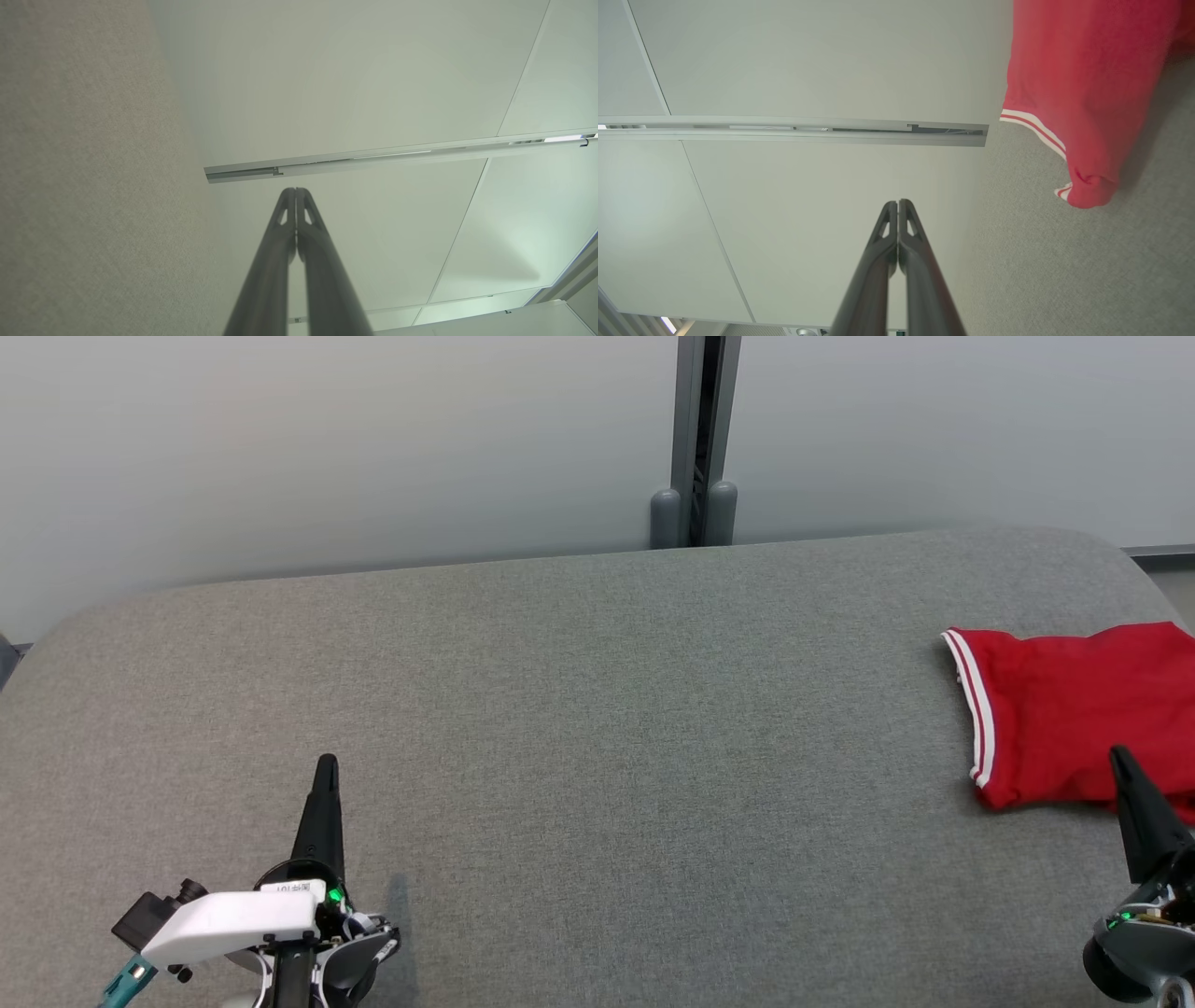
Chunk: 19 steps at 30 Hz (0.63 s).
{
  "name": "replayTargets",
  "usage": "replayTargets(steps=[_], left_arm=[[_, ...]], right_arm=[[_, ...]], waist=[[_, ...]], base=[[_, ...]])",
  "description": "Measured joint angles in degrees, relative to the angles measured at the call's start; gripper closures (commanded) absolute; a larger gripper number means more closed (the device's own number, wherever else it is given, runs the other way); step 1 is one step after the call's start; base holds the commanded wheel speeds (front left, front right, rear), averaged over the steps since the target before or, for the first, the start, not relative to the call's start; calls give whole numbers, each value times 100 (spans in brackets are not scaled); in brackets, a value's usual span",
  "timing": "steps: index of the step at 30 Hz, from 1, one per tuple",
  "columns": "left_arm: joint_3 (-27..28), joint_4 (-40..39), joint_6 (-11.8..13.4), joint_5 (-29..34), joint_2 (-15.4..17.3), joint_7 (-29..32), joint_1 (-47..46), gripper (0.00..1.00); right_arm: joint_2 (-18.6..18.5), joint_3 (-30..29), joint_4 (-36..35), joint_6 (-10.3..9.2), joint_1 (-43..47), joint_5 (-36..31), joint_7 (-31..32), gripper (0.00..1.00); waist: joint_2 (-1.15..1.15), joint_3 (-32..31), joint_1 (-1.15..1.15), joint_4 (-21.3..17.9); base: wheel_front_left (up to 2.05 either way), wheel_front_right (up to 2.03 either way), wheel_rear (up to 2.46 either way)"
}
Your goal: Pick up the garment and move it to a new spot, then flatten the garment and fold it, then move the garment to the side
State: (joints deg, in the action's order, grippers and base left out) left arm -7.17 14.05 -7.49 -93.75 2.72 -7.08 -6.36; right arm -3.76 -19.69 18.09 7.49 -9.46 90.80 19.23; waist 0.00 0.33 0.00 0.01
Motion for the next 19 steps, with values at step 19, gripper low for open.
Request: replayTargets(steps=[19], left_arm=[[0, 0, 0, 0, 0, 0, 0, 100]], right_arm=[[10, -13, -1, 0, -2, -8, 18, 100]], waist=[[0, 0, 0, 0]], base=[[0, 0, 0]])
